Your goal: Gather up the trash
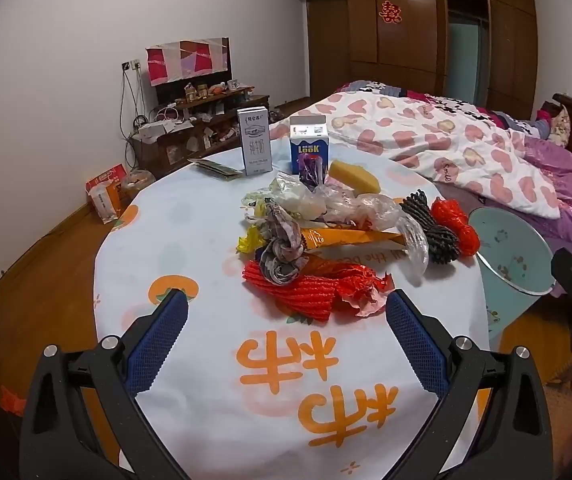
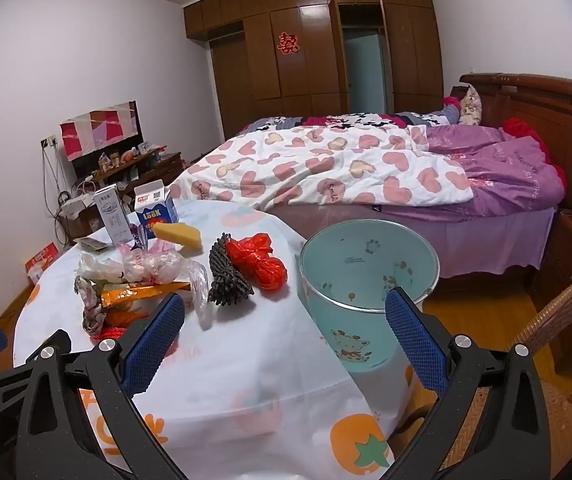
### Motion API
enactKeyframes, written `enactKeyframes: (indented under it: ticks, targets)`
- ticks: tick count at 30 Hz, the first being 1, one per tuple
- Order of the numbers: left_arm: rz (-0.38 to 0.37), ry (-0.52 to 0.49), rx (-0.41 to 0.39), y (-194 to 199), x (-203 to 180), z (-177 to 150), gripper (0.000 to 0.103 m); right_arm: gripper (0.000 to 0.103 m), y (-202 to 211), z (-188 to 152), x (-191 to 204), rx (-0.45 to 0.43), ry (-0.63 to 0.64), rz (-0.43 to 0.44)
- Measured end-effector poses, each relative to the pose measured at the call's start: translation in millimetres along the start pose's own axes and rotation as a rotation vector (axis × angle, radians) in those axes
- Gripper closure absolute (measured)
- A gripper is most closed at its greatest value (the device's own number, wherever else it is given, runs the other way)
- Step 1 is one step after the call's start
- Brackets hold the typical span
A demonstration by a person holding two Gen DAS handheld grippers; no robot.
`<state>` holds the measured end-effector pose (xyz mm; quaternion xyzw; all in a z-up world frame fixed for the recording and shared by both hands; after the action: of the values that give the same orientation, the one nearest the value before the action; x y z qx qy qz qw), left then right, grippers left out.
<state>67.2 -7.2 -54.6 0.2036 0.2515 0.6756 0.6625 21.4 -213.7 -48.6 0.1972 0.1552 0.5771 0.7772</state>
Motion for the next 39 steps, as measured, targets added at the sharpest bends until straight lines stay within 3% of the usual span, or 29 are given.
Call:
enactKeyframes:
  ticks: [39]
  targets:
    - [-0.009, 0.005, 0.009, -2.5, -3.5, -3.4, 0.006, 0.005, -1.8, -2.0, 0.0, 0.006, -0.007, 0.004]
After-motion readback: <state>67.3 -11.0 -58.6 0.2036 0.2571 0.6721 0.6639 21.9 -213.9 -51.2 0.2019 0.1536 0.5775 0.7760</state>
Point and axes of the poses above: each gripper's, at about its wrist camera, not at the fingertips, and y roughly against the way its jaws point, x to its left, z to its top, the point moved 9 cm from there along -y, roughly the way its jaws point, and after that the axes turned 9 degrees about y, right-handed, at the moved point
